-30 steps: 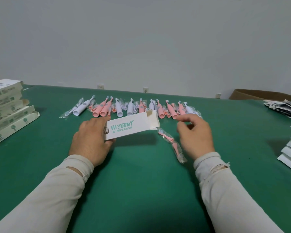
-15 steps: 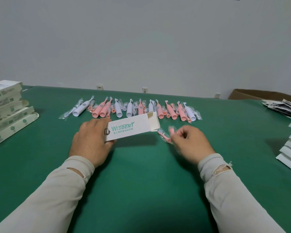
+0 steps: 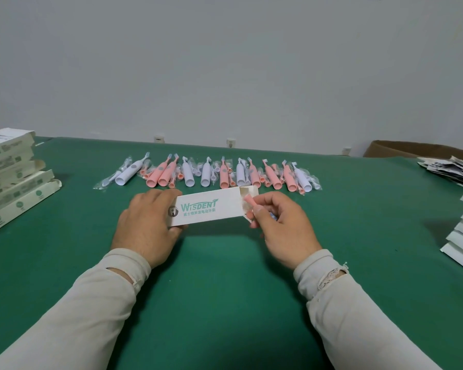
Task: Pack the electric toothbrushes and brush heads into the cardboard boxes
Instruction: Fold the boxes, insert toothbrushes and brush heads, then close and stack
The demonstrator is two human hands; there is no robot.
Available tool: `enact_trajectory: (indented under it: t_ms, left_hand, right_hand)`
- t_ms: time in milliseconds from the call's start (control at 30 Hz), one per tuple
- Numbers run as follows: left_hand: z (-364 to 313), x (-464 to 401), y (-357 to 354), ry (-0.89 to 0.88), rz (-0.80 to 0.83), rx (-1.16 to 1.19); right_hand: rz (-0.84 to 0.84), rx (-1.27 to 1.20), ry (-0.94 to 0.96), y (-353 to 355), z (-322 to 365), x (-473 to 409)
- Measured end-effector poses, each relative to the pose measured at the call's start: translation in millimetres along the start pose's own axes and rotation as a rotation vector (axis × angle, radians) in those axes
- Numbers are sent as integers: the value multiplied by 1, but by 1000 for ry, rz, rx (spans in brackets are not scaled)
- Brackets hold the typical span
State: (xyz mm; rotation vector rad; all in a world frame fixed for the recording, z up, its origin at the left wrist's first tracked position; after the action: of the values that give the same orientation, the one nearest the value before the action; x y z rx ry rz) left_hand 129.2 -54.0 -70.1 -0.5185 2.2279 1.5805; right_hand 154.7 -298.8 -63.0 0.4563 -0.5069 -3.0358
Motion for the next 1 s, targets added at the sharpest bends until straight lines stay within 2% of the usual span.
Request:
enact_trajectory:
  t_ms: [267,433,667,833,1000]
  left_hand:
    - [-2,0,-2,-34,15,-43]
    - [-3,0,-4,-59,35,-47]
    - [-4,1,-7,-62,55,-41]
    - [-3,1,-7,-51,60,-50]
    - [-4,1,-7,-54,59,-50]
  right_hand:
    - [3,399,27,4,-4,-1]
    - [-52,497,104,10,8,3]
    - [-122,497,134,12,13,1]
    - [-143,607,135,14,18,3]
    - [-150,529,180,10,19,3]
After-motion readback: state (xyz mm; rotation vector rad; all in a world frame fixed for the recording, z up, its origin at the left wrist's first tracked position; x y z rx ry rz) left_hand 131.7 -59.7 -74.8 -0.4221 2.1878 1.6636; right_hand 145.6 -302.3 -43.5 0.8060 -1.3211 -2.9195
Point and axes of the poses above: each hand's wrist, its own x-axis away from the middle knuckle, its own y-axis out of the back of the hand, z = x × y, the point moved 6 cm from there along -x, towards the middle knuckle, and after that the axes turned 3 degrees about -y, right-handed, at the moved point
